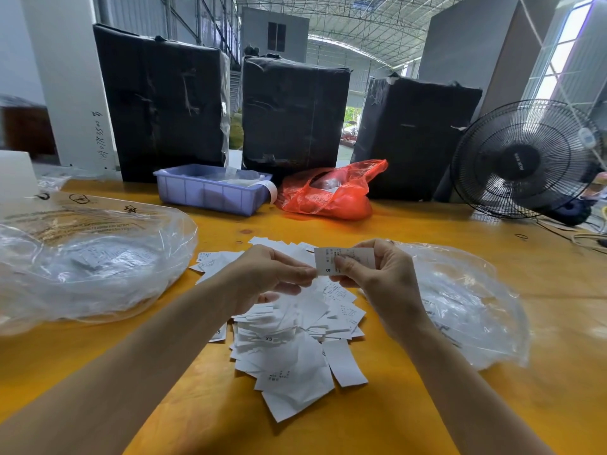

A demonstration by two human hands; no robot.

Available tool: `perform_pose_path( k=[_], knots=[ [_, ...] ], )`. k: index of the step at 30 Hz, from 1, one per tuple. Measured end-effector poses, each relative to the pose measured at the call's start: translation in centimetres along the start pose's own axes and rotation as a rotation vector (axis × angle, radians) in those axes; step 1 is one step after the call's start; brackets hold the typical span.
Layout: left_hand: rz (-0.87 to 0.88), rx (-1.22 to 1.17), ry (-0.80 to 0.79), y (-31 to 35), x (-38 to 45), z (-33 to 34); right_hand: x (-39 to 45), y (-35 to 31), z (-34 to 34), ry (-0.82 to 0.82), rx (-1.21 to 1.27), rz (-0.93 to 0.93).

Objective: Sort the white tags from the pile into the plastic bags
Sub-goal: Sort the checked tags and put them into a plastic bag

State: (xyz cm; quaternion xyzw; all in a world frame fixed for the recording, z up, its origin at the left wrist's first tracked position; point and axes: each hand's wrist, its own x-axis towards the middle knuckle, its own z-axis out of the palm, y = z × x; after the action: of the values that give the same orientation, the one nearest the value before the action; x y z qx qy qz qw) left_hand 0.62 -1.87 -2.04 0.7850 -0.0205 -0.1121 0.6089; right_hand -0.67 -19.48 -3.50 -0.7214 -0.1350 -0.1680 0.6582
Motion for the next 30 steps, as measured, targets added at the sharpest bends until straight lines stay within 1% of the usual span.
perform_pose_path(
  k=[6,9,20,30],
  knots=[
    [-0.007,0.003,-0.058,-0.03,0.02,-0.13,0.11,-0.16,-0.24,0.057,0.065,0.011],
    [-0.007,-0.004,-0.077,-0.04,-0.03,-0.12,0.11,-0.19,-0.26,0.052,0.061,0.008],
    [-0.016,-0.009,-0.079,0.10,-0.11,-0.06,0.02,0.14,0.00,0.041,-0.004,-0.027],
    [-0.044,-0.071,-0.107,0.24,-0.30,0.02,-0.12,-0.12,0.03,0.060,0.025,-0.072]
  ],
)
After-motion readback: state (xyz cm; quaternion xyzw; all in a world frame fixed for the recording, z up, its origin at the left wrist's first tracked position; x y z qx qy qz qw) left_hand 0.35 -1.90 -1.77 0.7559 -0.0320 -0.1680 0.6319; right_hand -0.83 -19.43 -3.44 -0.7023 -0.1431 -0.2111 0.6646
